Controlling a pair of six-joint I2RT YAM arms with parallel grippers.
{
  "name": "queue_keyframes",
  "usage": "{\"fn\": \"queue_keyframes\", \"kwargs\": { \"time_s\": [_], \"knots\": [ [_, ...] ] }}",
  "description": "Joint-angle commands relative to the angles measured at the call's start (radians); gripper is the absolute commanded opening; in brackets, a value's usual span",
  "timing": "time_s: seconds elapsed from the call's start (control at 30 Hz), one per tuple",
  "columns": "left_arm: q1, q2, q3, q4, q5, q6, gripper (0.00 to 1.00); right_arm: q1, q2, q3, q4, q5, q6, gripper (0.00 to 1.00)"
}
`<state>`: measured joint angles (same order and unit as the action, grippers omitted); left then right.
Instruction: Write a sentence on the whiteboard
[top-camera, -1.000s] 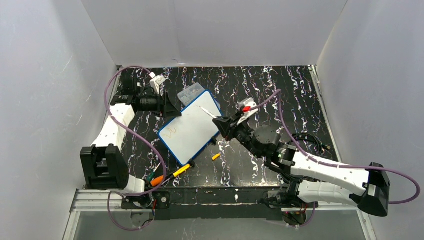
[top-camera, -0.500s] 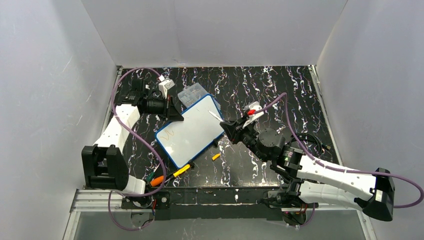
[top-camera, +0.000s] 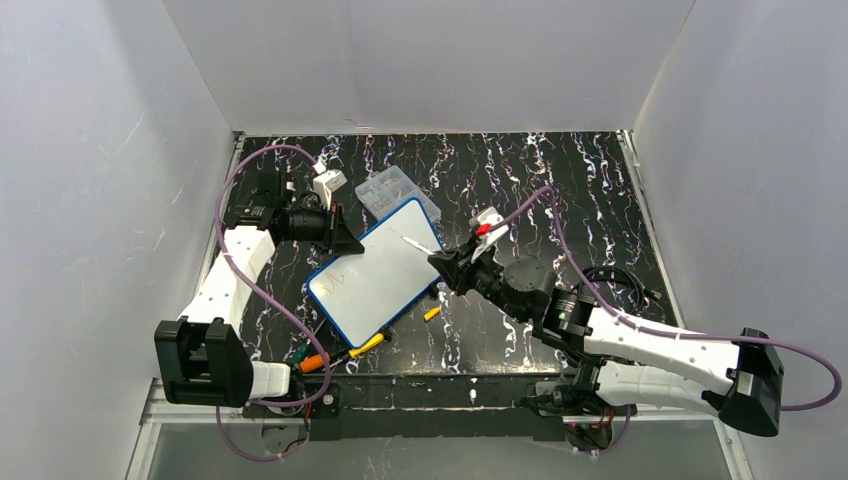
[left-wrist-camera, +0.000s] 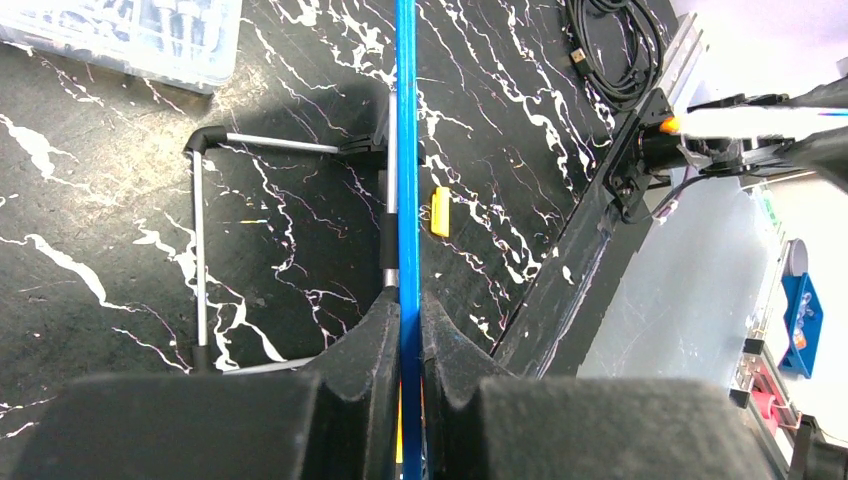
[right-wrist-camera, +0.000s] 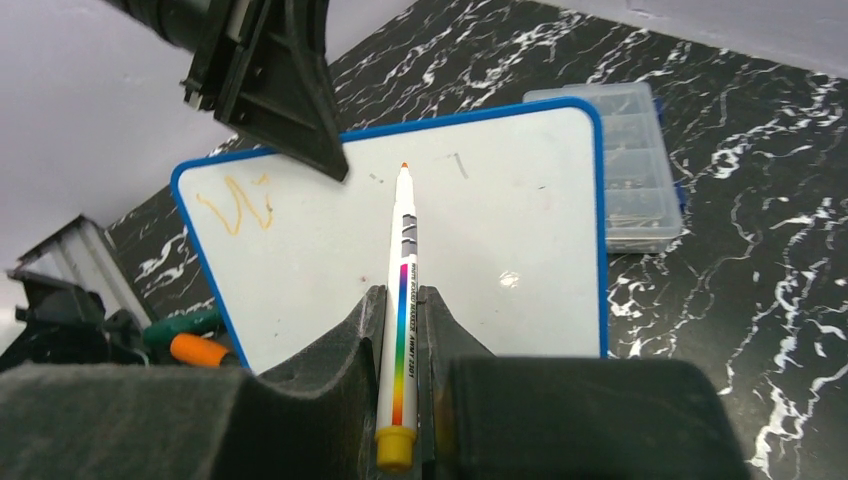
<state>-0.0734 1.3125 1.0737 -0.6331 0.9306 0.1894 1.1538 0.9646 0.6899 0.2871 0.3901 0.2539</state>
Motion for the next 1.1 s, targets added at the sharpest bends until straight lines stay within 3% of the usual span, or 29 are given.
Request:
{"fn": "queue_keyframes", "kwargs": {
  "time_s": [0.0, 0.4, 0.8, 1.07],
  "knots": [
    [-0.002, -0.017, -0.012, -0.041, 0.050, 0.007, 0.00, 0.002, 0.027, 0.016, 0.060, -0.098, -0.025, 0.01],
    [-0.002, -0.027, -0.044, 0.000, 0.045, -0.010, 0.00, 0.017, 0.088, 0.020, 0.142, -0.251, -0.041, 0.01],
    [-0.003, -0.039, -0.047, 0.005, 0.028, -0.010, 0.00, 0.015, 0.281, 0.105, 0.228, -0.420, -0.102, 0.01],
    [-0.001, -0.037, -0.044, 0.011, 0.005, -0.015, 0.00, 0.006, 0.403, 0.147, 0.278, -0.435, -0.119, 0.01]
  ]
}}
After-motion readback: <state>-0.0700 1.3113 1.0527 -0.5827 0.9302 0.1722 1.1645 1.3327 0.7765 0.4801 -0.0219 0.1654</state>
